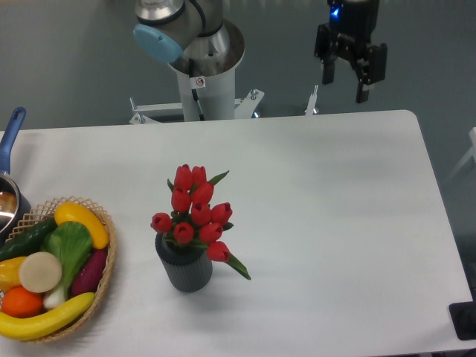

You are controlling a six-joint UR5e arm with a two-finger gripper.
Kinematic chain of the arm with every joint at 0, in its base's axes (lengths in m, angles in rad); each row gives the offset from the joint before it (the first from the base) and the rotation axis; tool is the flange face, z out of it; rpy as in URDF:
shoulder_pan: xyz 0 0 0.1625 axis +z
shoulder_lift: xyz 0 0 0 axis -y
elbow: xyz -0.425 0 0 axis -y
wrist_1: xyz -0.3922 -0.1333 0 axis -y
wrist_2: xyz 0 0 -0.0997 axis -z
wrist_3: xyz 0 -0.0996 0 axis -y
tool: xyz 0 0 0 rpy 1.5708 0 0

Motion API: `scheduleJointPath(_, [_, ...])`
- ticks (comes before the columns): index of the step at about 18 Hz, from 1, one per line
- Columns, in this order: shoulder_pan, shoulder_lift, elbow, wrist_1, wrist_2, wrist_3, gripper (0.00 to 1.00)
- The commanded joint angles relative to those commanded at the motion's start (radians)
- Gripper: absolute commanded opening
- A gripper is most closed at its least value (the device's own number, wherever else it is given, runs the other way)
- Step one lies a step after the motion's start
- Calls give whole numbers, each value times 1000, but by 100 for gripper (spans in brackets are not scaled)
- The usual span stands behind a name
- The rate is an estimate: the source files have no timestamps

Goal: Pick up the flowers from the vase
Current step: 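Move the open gripper from its raised start pose toward the tulips, then lower the open gripper onto the red tulip stems above the vase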

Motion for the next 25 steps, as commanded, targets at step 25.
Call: scheduleJointPath(25, [-219, -181, -172, 166, -563, -306, 100])
